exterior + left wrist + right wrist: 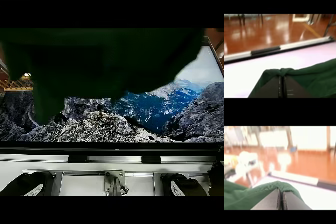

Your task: Fold the shirts.

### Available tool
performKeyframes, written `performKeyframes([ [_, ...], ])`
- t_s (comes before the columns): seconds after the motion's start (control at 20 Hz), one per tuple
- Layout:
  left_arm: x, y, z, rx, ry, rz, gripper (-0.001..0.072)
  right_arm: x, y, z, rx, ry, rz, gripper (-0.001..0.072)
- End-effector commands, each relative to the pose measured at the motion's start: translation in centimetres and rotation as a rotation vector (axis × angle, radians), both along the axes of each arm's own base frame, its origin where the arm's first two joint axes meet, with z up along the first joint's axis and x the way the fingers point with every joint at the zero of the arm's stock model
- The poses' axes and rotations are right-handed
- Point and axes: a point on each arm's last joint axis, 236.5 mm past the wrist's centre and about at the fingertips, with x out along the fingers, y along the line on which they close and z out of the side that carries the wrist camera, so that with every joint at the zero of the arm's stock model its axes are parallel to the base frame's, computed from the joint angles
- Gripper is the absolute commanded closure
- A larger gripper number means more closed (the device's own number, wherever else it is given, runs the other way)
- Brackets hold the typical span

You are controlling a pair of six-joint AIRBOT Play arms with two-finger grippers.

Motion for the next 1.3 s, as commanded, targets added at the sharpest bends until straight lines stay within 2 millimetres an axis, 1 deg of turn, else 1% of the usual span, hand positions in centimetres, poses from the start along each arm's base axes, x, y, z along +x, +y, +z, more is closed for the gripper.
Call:
performKeyframes([
  [0.0, -4.4, 0.1, 1.1, -0.021, 0.018, -0.070, 0.0677, -5.3, -1.0, 3.2, 0.023, -0.079, -0.033, 0.0637],
  [0.05, -4.4, 0.2, -0.7, 0.019, 0.081, -0.066, 0.0677, -5.2, -1.0, 2.6, 0.016, -0.050, -0.035, 0.0637],
  [0.1, -3.9, 0.5, -2.5, 0.060, 0.143, -0.050, 0.0677, -4.7, -1.0, 1.4, -0.004, -0.003, -0.041, 0.0637],
  [0.15, -3.1, 0.9, -4.5, 0.105, 0.206, -0.022, 0.0677, -3.9, -1.1, -0.2, -0.034, 0.055, -0.048, 0.0637],
  [0.25, -0.8, 1.5, -8.4, 0.182, 0.303, 0.035, 0.0677, -1.5, -1.9, -4.6, -0.134, 0.194, -0.083, 0.0637],
  [0.3, 0.5, 1.7, -10.6, 0.219, 0.348, 0.060, 0.0677, 0.2, -2.6, -7.2, -0.190, 0.273, -0.110, 0.0637],
  [0.35, 1.9, 1.8, -13.3, 0.263, 0.408, 0.083, 0.0677, 2.1, -3.5, -9.7, -0.241, 0.347, -0.140, 0.0637],
  [0.4, 3.1, 1.8, -16.2, 0.302, 0.474, 0.098, 0.0677, 3.9, -4.3, -11.9, -0.283, 0.411, -0.167, 0.0637],
  [0.45, 4.6, 1.7, -19.6, 0.336, 0.547, 0.110, 0.0677, 6.0, -5.1, -13.9, -0.314, 0.462, -0.193, 0.0637],
  [0.55, 7.8, 1.6, -25.8, 0.379, 0.654, 0.129, 0.0677, 10.8, -5.9, -18.2, -0.346, 0.550, -0.223, 0.0637],
  [0.65, 10.8, 1.1, -31.2, 0.380, 0.741, 0.153, 0.0677, 15.7, -5.7, -22.4, -0.328, 0.607, -0.225, 0.0637],
  [0.75, 13.5, 0.2, -35.2, 0.365, 0.802, 0.168, 0.0677, 20.3, -5.5, -26.8, -0.259, 0.677, -0.245, 0.0637],
  [0.8, 14.5, -0.5, -37.0, 0.356, 0.824, 0.163, 0.0677, 21.9, -5.3, -29.0, -0.209, 0.722, -0.253, 0.0636],
  [0.85, 15.2, -1.2, -38.9, 0.336, 0.860, 0.160, 0.0677, 23.2, -5.0, -31.2, -0.161, 0.770, -0.259, 0.0636],
  [0.9, 15.4, -1.8, -40.9, 0.321, 0.909, 0.157, 0.0677, 24.1, -4.5, -33.3, -0.111, 0.826, -0.255, 0.0636],
  [0.95, 15.3, -2.4, -42.5, 0.310, 0.957, 0.143, 0.0676, 24.7, -3.7, -35.2, -0.064, 0.881, -0.240, 0.0636],
  [1.0, 14.9, -3.1, -43.9, 0.294, 1.005, 0.127, 0.0665, 24.9, -2.8, -36.6, -0.021, 0.929, -0.212, 0.0618],
  [1.05, 14.4, -3.7, -44.9, 0.278, 1.051, 0.112, 0.0564, 24.9, -2.1, -37.5, 0.009, 0.962, -0.187, 0.0513],
  [1.1, 13.8, -4.0, -45.2, 0.267, 1.087, 0.101, 0.0342, 24.7, -1.7, -37.7, 0.020, 0.980, -0.170, 0.0325],
  [1.15, 13.1, -3.5, -45.2, 0.281, 1.123, 0.102, 0.0199, 24.2, -1.8, -37.5, 0.001, 0.981, -0.159, 0.0250],
  [1.2, 12.2, -2.3, -44.8, 0.317, 1.167, 0.110, 0.0184, 23.6, -2.3, -37.0, -0.026, 0.978, -0.151, 0.0250],
  [1.25, 11.4, -0.4, -44.0, 0.358, 1.213, 0.125, 0.0184, 22.6, -3.3, -36.2, -0.055, 0.982, -0.148, 0.0250],
])
